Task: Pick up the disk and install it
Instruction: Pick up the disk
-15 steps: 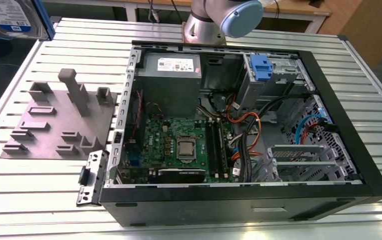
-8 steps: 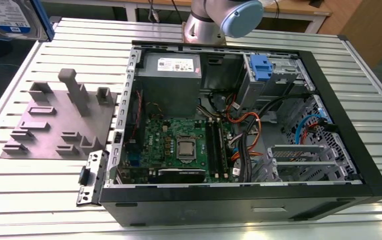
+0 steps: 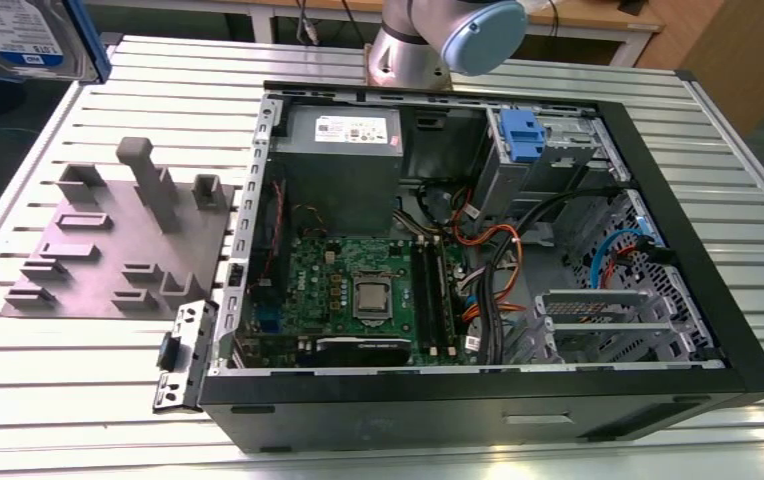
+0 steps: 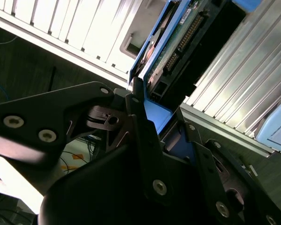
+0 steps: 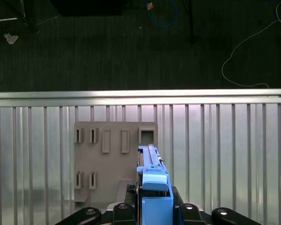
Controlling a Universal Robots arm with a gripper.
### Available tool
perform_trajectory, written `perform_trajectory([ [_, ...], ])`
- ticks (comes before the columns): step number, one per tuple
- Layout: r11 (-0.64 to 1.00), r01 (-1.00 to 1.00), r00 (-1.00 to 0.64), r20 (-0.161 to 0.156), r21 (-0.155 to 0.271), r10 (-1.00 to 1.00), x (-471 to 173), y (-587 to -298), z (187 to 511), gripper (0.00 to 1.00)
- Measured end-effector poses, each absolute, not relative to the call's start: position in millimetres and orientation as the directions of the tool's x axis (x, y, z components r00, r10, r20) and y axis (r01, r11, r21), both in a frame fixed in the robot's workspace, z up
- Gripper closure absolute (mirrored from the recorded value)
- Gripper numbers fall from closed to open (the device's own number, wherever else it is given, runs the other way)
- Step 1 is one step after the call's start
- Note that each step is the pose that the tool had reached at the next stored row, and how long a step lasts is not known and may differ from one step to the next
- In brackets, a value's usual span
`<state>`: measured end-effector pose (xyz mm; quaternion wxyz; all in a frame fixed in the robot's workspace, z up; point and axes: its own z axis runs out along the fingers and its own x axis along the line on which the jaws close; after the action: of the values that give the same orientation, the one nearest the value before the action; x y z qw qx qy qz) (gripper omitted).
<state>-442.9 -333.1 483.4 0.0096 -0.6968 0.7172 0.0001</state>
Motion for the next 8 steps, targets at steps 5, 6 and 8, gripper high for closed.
perform_trajectory([
  [5,0.029,-0.999,-0.029,-0.014,-0.013,-0.999,-440.6,-333.2,483.4,0.64],
  [6,0.029,-0.999,-0.029,-0.014,-0.013,-0.999,-440.1,-333.3,483.4,0.64],
  [8,0.029,-0.999,-0.029,-0.014,-0.013,-0.999,-439.1,-333.4,483.4,0.64],
])
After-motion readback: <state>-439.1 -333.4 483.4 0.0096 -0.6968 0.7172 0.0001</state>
